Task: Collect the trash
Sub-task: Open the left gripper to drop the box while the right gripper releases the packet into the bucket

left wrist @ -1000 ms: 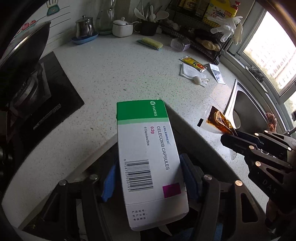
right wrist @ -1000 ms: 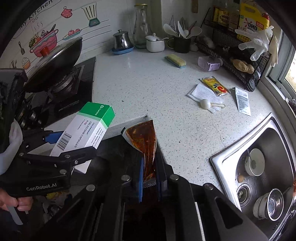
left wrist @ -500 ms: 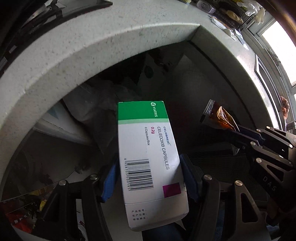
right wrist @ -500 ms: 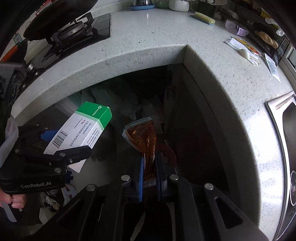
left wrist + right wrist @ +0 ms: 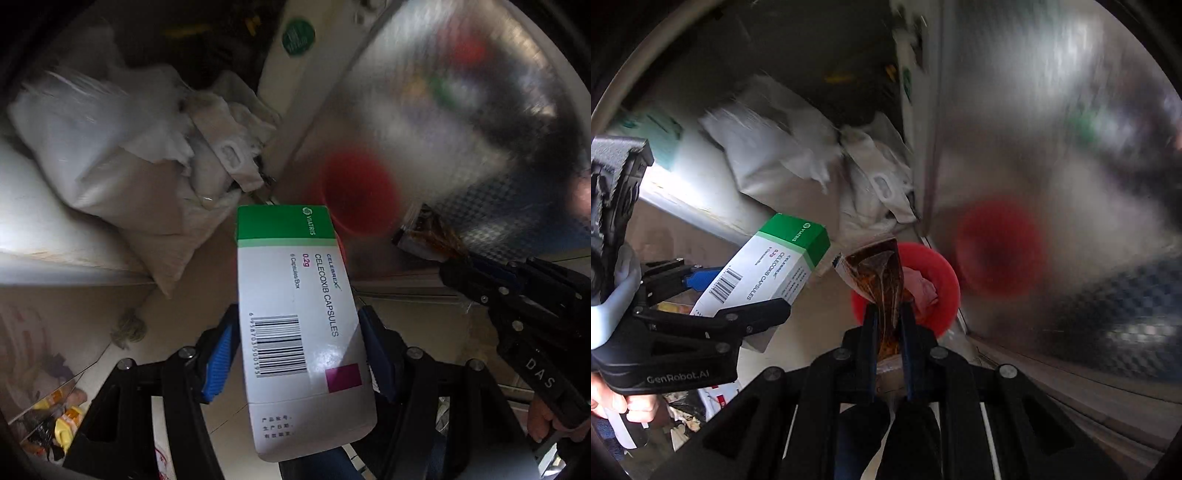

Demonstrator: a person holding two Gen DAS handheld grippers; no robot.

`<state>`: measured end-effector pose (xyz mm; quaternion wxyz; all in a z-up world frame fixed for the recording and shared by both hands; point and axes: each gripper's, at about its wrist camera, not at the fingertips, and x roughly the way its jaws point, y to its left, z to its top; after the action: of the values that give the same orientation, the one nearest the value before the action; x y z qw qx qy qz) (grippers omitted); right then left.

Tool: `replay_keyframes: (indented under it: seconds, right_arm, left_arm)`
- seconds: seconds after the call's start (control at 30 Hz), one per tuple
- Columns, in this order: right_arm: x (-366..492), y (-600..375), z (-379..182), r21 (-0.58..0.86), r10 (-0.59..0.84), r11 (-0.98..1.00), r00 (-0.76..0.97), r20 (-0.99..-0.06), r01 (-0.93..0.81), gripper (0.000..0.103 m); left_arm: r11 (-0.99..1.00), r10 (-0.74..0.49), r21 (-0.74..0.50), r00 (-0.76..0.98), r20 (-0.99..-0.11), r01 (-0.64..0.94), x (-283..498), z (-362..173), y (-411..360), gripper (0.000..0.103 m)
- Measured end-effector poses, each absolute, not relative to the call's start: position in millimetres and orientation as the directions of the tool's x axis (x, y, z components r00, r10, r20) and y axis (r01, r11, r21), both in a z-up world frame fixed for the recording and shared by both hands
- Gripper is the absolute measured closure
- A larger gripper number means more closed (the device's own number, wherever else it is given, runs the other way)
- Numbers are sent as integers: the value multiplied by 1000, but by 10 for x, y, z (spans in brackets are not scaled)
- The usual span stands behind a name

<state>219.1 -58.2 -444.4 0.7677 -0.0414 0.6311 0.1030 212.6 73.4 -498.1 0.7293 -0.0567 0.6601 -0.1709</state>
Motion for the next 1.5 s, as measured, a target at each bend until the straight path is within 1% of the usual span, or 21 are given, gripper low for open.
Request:
replay_keyframes:
  seconds: [0.2,0.33,0.43,0.47,0.5,0.53,0.73,0.97,1.3,1.5]
  right_arm:
    - [2256,-803,-4867,36,63,986,166,-984,-161,93]
    - [2234,-919,-5004,33,54,990,155,-986,-137,93]
    - [2200,-974,-5028,27,47,991,150,-988,-129,93]
    - [2183,-986,-5024,28,47,991,148,-988,-128,93]
    - [2165,-1005,-5018,29,48,991,147,-988,-127,93]
    - [2160,-1009,-5005,29,48,992,148,-988,-127,93]
    - [2114,-1027,-4894,39,60,989,154,-986,-140,93]
    - [2177,-883,-4943,54,84,977,142,-986,-204,93]
    - [2254,-591,-5107,71,104,954,99,-990,-291,93]
    - [2280,-490,-5193,83,113,945,79,-990,-317,92]
  left_arm:
    - [918,-342,-327,30,-939,225,2193,-5499,479,41]
    - [912,-339,-325,12,-941,249,2208,-5668,359,41]
    - [913,-333,-318,16,-943,255,2217,-5734,317,37]
    - [915,-328,-312,22,-944,255,2222,-5752,298,33]
    - [917,-326,-309,26,-945,254,2218,-5735,287,23]
    - [916,-329,-311,28,-944,253,2223,-5722,283,20]
    - [919,-315,-295,35,-948,262,2202,-5514,337,18]
    - [940,-284,-265,63,-957,215,2168,-5402,554,18]
    - [963,-256,-248,74,-964,108,2165,-5597,930,18]
    - [973,-224,-218,93,-970,70,2119,-5616,1064,18]
